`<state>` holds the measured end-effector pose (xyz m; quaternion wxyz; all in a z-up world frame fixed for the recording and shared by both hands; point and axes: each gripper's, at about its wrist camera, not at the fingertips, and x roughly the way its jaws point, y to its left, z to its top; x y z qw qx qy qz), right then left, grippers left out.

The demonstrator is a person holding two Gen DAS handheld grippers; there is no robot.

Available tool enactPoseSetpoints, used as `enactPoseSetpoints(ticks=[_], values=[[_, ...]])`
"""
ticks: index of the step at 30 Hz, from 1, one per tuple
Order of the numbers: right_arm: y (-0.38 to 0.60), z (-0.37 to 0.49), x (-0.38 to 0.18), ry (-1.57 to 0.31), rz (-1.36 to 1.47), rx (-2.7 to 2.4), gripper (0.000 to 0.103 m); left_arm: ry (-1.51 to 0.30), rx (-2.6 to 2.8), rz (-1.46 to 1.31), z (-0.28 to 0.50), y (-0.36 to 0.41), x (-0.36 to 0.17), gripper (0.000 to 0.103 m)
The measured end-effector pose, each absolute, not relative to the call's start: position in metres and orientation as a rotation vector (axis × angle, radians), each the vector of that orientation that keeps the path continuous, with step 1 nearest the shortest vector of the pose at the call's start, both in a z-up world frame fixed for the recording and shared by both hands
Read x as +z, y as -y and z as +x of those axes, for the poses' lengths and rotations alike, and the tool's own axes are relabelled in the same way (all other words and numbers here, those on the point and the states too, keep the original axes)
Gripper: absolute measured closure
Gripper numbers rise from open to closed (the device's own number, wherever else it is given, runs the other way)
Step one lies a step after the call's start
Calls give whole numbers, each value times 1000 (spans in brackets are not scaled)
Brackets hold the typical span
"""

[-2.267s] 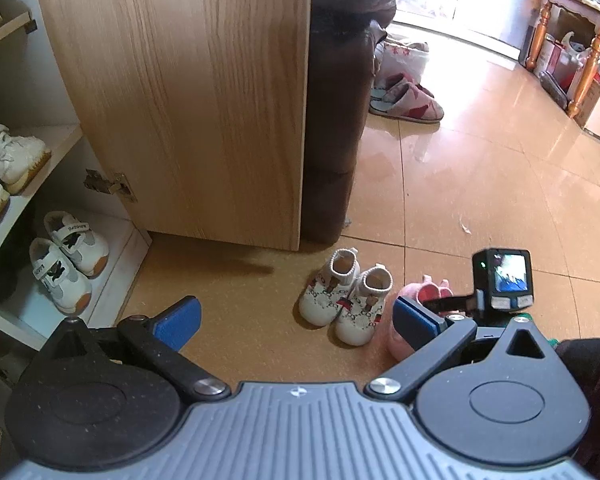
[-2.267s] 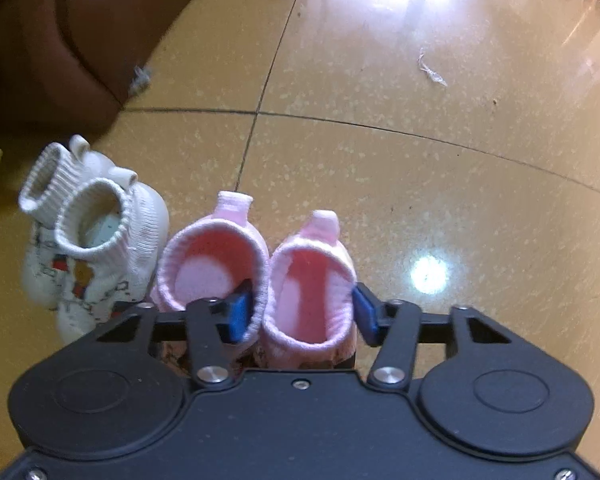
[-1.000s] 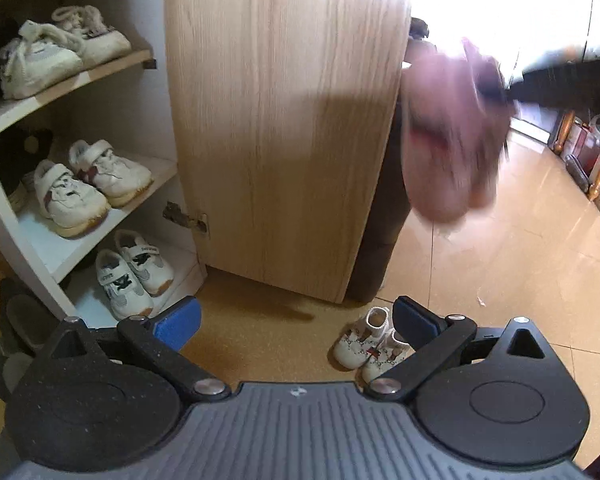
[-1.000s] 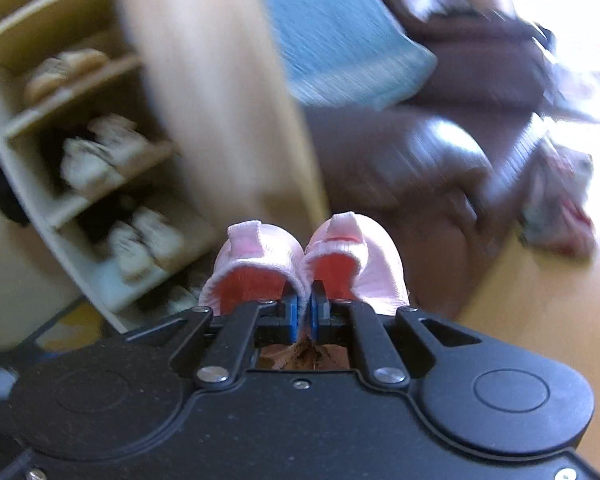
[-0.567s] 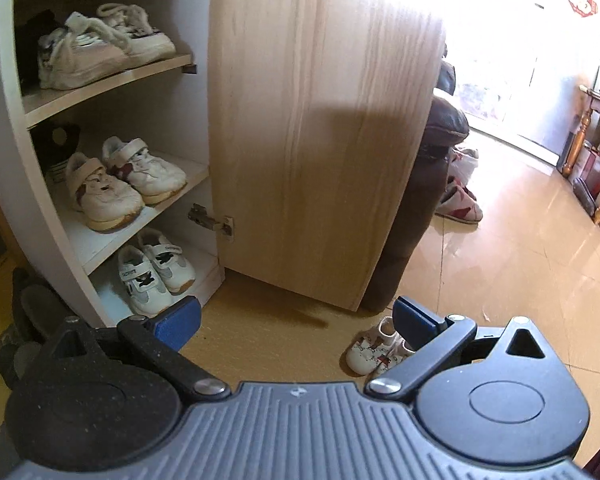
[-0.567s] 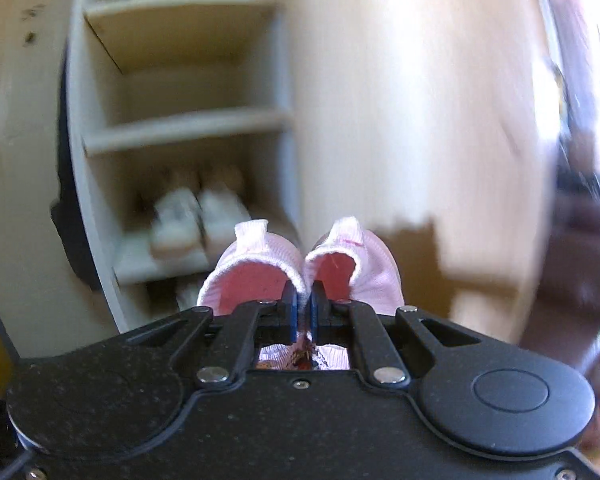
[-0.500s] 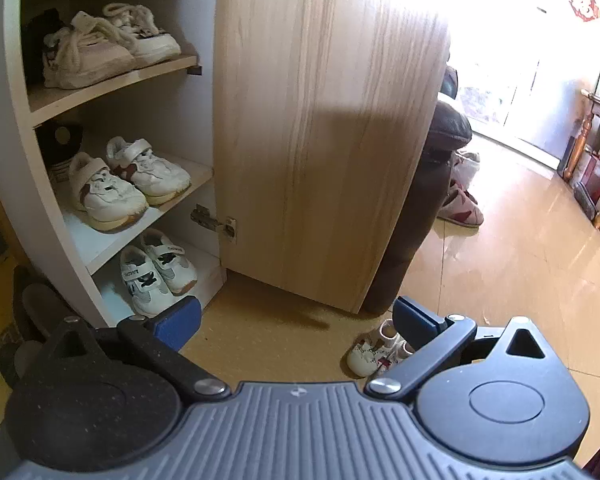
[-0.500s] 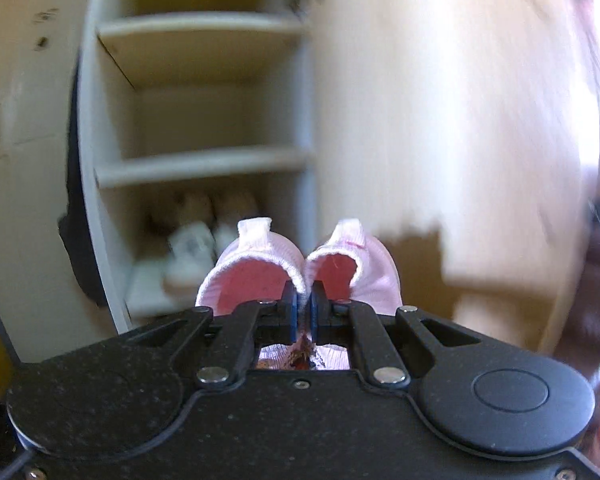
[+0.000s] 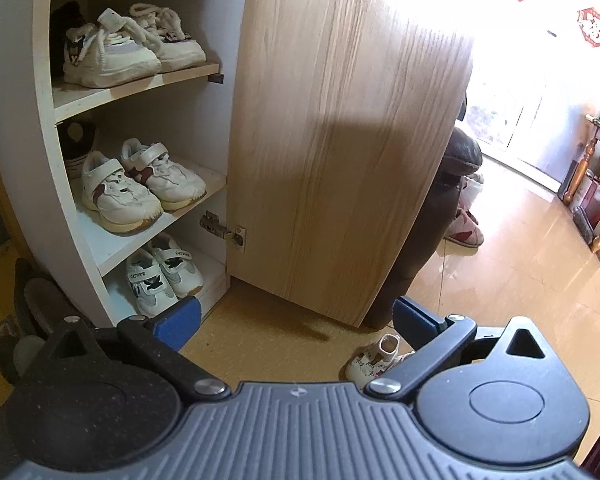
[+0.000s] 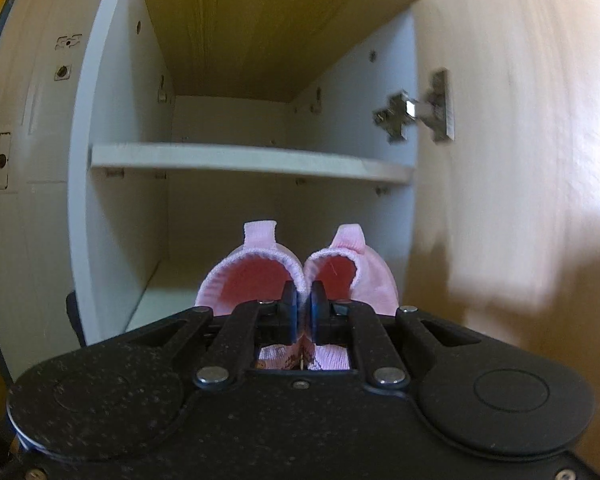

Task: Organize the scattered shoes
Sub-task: 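Push the pink knit shoes into the cabinet onto the shelf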

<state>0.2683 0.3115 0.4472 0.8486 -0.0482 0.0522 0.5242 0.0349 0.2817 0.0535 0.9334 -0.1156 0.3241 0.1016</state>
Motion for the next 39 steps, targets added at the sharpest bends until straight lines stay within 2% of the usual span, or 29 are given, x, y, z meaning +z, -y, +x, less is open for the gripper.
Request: enactPoseSetpoints(ticks=[12,23,29,32,35,36,37,38,39], values=[[-383,284,449,-124,-103,1187,97,-622,223,-300,30,-304,66,0],[-429,292,427,-176,-134,1168,95,-607,233,-329,26,-315,68,0],[-443,291,428,-247,-180,1133,83,-593,251,-341,19,-325,70,0],[-443,287,434,-243,-205,1109,72,-590,263,-354,16,-329,70,0],[-434,285,441,-243,-182,1086,52,-585,270,-357,13,-330,72,0],[-428,283,443,-240,-168,1082,38,-582,269,-356,12,-329,73,0],[-426,282,445,-239,-165,1084,19,-582,267,-354,12,-329,73,0],[-424,279,447,-242,-176,1077,12,-582,265,-352,12,-328,74,0],[-422,276,449,-238,-188,1075,9,-582,264,-350,13,-327,74,0]])
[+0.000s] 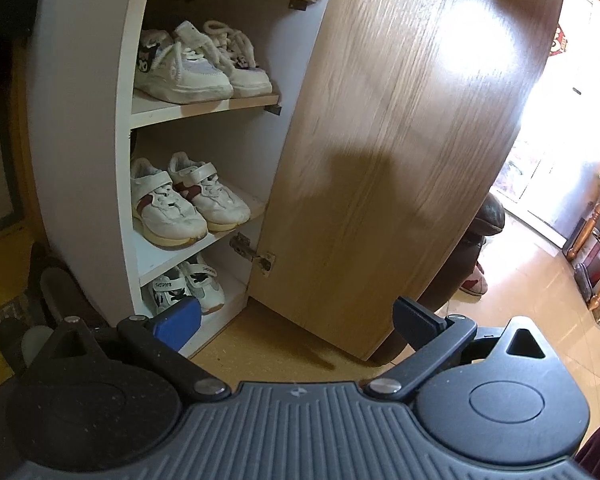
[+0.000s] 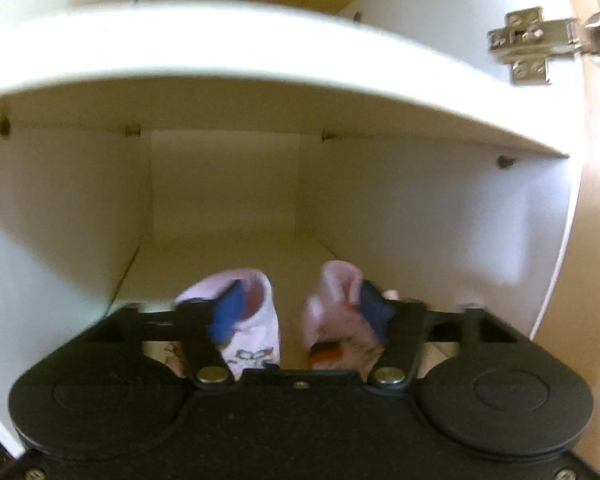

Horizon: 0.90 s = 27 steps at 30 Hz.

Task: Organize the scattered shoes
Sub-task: 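Push the pink knit shoes into the cabinet onto the shelf, then open the right gripper and pull it back out of the cabinet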

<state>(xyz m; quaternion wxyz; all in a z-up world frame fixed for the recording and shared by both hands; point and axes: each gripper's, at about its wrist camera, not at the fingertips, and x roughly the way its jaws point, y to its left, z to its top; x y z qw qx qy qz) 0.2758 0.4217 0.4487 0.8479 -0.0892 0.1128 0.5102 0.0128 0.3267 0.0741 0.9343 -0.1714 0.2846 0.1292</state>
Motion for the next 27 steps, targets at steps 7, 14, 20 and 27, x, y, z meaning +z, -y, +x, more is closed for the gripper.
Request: enactPoseSetpoints(ticks=[7,14,20,27], values=[[-397,247,447,-209,-236,1068,9,-579,258,-338,16,-321,76,0],[-343,217,439,-250,-164,1108,9,-583,277,-324,14,-319,76,0],[-287,200,415,-309,-127,1095,6,-602,294,-312,13,-320,73,0],[-221,197,363,-401,-44,1045,5,-622,270,-329,11,-314,67,0]])
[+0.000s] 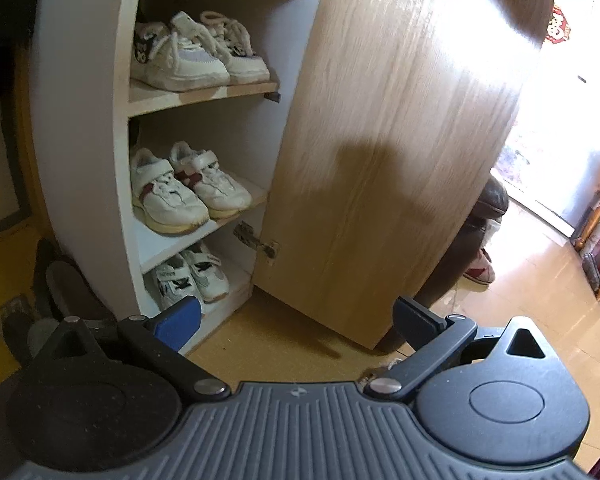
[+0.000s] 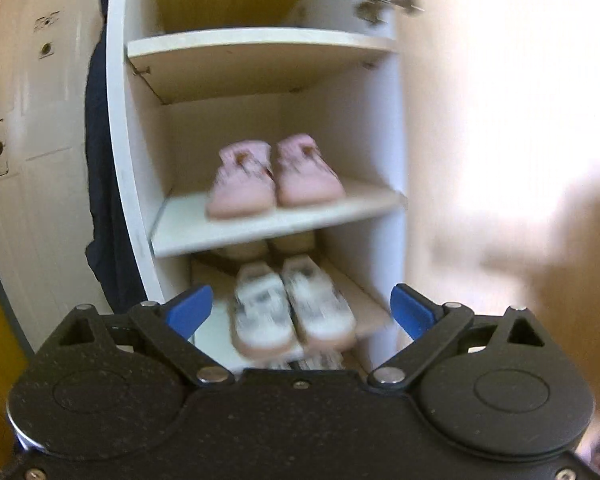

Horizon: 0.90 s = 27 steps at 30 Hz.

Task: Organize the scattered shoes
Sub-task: 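Open the right gripper and pull it back out of the cabinet, then lower the right gripper to the white knit shoes on the floor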

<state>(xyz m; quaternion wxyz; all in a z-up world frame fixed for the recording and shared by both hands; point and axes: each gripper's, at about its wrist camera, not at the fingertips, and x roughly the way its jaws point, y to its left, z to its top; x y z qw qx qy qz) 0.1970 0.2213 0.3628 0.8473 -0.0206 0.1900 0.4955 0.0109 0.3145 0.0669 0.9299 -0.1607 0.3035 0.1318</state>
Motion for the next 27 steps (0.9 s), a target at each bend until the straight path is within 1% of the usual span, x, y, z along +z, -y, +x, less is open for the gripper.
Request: enactPoseSetpoints(ticks=[7,10,15,19,23,27], values=[[-151,189,291,-503,-41,953,5,-659,231,-294,14,-298,61,0],[-131,185,271,-536,-28,928,5,-678,209,-253,16,-284,59,0],[-76,176,209,-637,20,850,5,-704,153,-201,21,-264,56,0],[-48,176,174,-694,87,782,5,-725,116,-173,23,-252,55,0],[-25,173,140,-730,83,731,5,-750,69,-124,27,-234,50,0],[-3,178,90,-792,74,660,5,-794,1,-43,36,-204,38,0]])
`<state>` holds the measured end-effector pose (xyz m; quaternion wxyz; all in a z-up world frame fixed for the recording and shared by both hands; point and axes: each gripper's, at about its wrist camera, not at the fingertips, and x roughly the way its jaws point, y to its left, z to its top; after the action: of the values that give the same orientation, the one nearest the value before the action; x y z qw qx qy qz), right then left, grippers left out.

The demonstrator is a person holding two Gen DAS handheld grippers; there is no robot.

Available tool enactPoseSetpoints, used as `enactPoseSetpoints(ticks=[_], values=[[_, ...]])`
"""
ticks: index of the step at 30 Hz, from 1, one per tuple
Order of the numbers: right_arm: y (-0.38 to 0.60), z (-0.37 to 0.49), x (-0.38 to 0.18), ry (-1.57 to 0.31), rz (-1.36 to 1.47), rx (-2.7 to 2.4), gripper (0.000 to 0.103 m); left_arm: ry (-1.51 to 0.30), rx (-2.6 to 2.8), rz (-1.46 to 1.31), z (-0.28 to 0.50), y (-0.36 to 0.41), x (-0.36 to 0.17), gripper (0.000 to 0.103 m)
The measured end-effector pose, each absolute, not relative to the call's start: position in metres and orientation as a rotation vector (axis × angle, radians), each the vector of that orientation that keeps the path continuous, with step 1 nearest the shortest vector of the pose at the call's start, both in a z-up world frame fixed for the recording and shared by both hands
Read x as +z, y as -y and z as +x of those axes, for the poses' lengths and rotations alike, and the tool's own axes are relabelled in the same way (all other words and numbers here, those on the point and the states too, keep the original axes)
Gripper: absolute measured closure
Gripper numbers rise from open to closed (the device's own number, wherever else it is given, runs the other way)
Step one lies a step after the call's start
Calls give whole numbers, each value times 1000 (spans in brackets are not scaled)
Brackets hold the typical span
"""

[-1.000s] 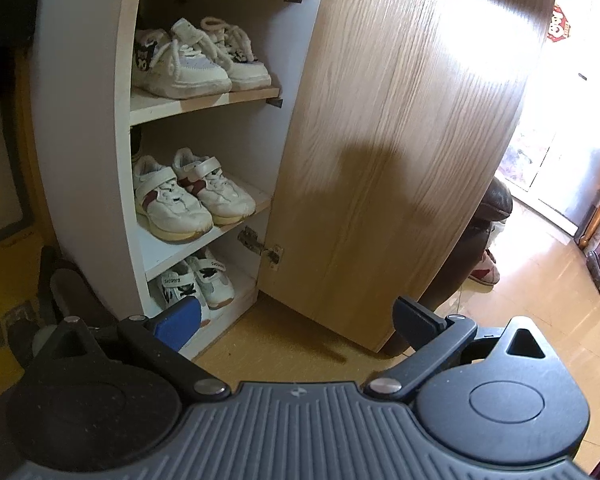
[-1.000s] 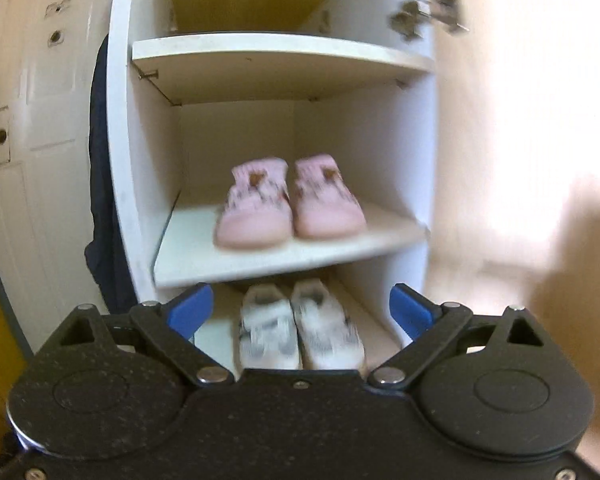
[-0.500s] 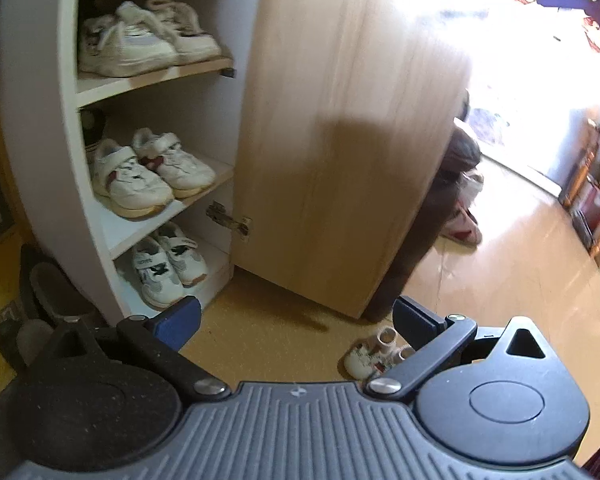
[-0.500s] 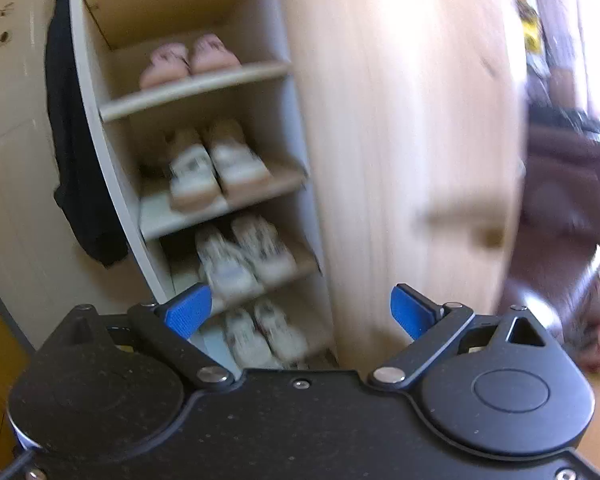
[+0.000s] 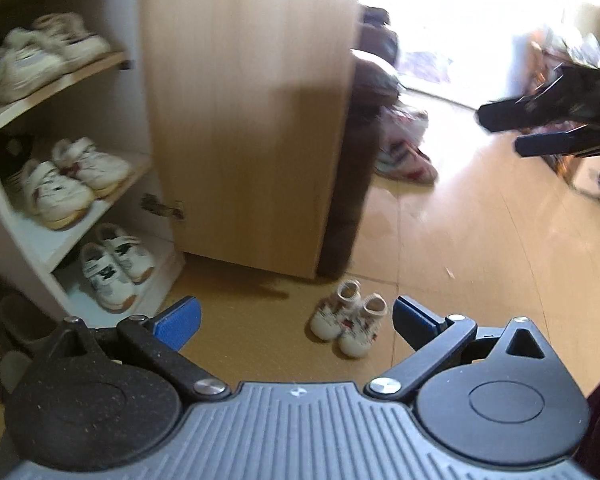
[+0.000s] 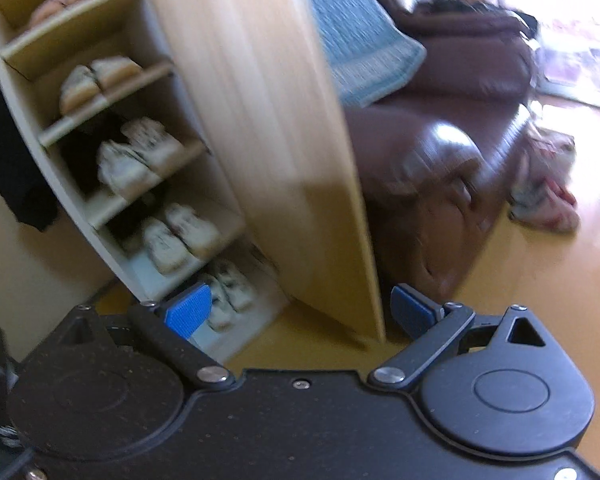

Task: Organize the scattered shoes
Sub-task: 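Lower the right gripper to the white knit shoes on the floor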

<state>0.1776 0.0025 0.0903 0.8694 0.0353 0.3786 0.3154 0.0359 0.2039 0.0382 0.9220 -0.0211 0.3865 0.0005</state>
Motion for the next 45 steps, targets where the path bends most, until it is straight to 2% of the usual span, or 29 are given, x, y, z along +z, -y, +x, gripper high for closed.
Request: enactPoseSetpoints(ticks=[14,21,28,32,39,45], values=[[66,194,-26,-991,6,504,5,-941,-125,134,64,-120,-20,0],[58,231,-96,-1135,82,480,6,-989,-154,231,71,-98,-30,0],[33,285,-187,-1250,223,402,14,-998,-99,211,81,-127,-31,0],[26,307,-227,-1279,410,314,27,-995,-55,155,92,-150,-30,0],[3,329,-252,-1294,548,206,28,-990,-14,83,107,-176,-29,0],[-13,335,-274,-1330,518,100,28,-1010,21,63,115,-189,-36,0]])
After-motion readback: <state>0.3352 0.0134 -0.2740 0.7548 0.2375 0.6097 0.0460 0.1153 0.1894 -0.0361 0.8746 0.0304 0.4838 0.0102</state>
